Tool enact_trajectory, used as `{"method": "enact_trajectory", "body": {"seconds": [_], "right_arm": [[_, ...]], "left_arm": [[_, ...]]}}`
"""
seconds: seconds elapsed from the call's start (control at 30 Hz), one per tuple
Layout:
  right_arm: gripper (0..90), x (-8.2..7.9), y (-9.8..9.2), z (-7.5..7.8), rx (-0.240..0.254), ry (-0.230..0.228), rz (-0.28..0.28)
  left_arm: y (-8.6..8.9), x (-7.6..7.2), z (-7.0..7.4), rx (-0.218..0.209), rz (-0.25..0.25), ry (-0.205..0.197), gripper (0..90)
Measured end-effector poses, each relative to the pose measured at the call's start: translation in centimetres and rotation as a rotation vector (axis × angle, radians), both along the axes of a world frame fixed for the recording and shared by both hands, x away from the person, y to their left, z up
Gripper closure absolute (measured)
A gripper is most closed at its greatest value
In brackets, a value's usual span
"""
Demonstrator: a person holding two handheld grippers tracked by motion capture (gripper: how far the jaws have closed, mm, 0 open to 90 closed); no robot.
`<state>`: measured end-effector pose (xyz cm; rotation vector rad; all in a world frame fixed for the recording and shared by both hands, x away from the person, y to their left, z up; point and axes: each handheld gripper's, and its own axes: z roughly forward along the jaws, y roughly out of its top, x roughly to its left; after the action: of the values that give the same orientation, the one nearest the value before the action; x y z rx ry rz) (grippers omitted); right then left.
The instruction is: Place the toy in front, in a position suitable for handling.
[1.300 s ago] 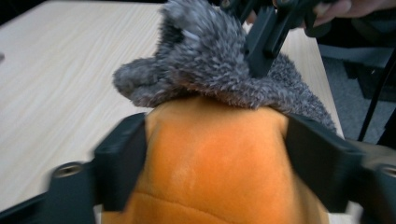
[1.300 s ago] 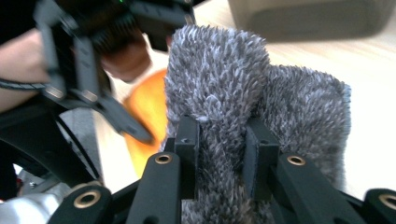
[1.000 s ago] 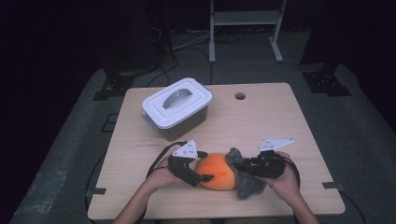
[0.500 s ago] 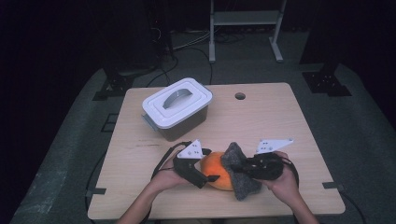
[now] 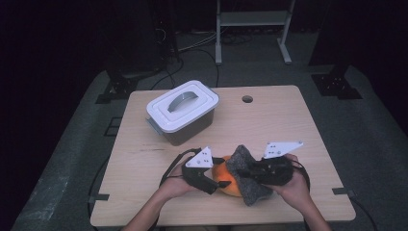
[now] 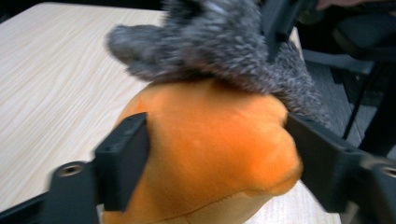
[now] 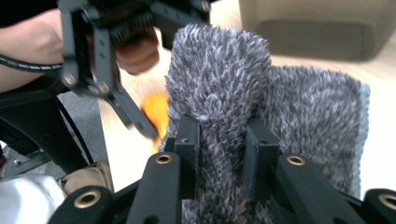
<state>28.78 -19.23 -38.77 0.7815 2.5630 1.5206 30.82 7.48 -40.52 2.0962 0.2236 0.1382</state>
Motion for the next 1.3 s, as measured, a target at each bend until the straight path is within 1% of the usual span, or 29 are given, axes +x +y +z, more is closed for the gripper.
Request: {"method": "enact_trajectory", "body": {"seconds": [0.07,0.1,0.13,0.17,0.23,0.27,0.3,0.33,0.37,0.43,0.47,0.5,0.57,0.63,0.67,0.73,0.77,0.8,0.87,1.0,1.1,1.13,1.2,1.3], "right_arm": [[70.1,0.2,-0.5,-0.5,0.002,0.018,-0.005],[70.0,0.3,-0.7,-0.6,0.015,0.040,0.001],[69.9,0.3,-0.8,-0.7,0.017,0.051,0.010],[69.9,0.3,-0.9,-0.6,0.013,0.052,0.017],[69.9,0.1,-0.8,-0.2,-0.004,0.045,0.020],[70.0,0.0,-0.7,0.2,-0.009,0.032,0.021],[70.0,-0.1,-0.6,0.4,0.000,0.029,0.023],[69.9,-0.2,-0.3,0.8,0.018,0.023,0.037],[69.9,-0.3,-0.1,1.0,0.021,0.017,0.044],[69.4,-0.5,0.6,1.4,0.004,-0.005,0.060],[69.4,-0.6,0.9,1.5,-0.008,-0.010,0.066],[69.5,-0.6,0.9,1.5,-0.010,-0.016,0.064],[69.5,-0.4,0.4,1.5,0.010,-0.011,0.044],[69.5,0.0,-0.4,1.4,0.023,-0.010,0.009],[69.6,0.2,-0.7,1.3,0.024,-0.006,-0.003],[69.6,0.6,-1.2,0.7,0.009,0.017,-0.024],[69.7,0.8,-1.3,0.4,0.008,0.034,-0.021],[69.9,0.8,-1.3,0.0,0.019,0.056,-0.014],[70.3,0.7,-1.2,-0.1,0.012,0.064,-0.007],[71.0,0.2,-0.6,-0.4,-0.017,0.072,0.017],[71.3,0.0,-0.2,-0.6,-0.021,0.077,0.025],[71.4,0.0,-0.2,-0.6,-0.019,0.081,0.026],[71.5,0.0,0.0,-0.8,-0.014,0.084,0.027],[71.6,0.1,0.1,-1.0,-0.007,0.089,0.029]], "left_arm": [[0.2,0.4,0.0,0.000,0.029,0.039,15.5],[0.2,0.6,-0.1,0.004,0.027,0.064,13.8],[0.1,0.6,-0.2,0.006,0.023,0.083,13.8],[0.0,0.6,-0.3,0.012,0.020,0.084,14.1],[-0.1,0.4,-0.2,0.008,0.010,0.064,19.4],[-0.2,0.3,-0.1,0.012,0.003,0.053,20.8],[-0.4,0.1,0.0,0.007,-0.010,0.039,21.3],[-0.5,0.0,0.0,0.007,-0.019,0.033,21.3],[-0.7,-0.2,0.0,0.011,-0.035,0.018,21.3],[-1.1,-0.6,0.0,0.021,-0.056,-0.011,20.7],[-1.1,-0.7,0.0,0.027,-0.059,-0.019,20.6],[-1.0,-0.7,0.0,0.028,-0.062,-0.019,20.7],[-0.9,-0.7,0.0,0.026,-0.068,-0.022,20.8],[-0.9,-0.8,-0.1,0.022,-0.077,-0.026,20.8],[-1.0,-0.9,0.0,0.021,-0.078,-0.029,20.7],[-0.9,-0.7,0.1,0.027,-0.080,-0.029,20.1],[-0.8,-0.5,0.1,0.032,-0.076,-0.020,19.5],[-0.6,-0.3,0.1,0.031,-0.070,-0.003,18.9],[-0.4,-0.1,0.1,0.030,-0.057,0.013,17.9],[0.2,0.4,0.0,0.049,-0.035,0.049,17.3],[0.7,0.8,-0.1,0.057,-0.012,0.093,17.0],[0.9,0.9,-0.2,0.054,-0.003,0.111,17.0],[1.2,1.2,-0.3,0.031,0.000,0.155,17.0],[1.4,1.5,-0.5,0.010,-0.006,0.195,15.9]]}}
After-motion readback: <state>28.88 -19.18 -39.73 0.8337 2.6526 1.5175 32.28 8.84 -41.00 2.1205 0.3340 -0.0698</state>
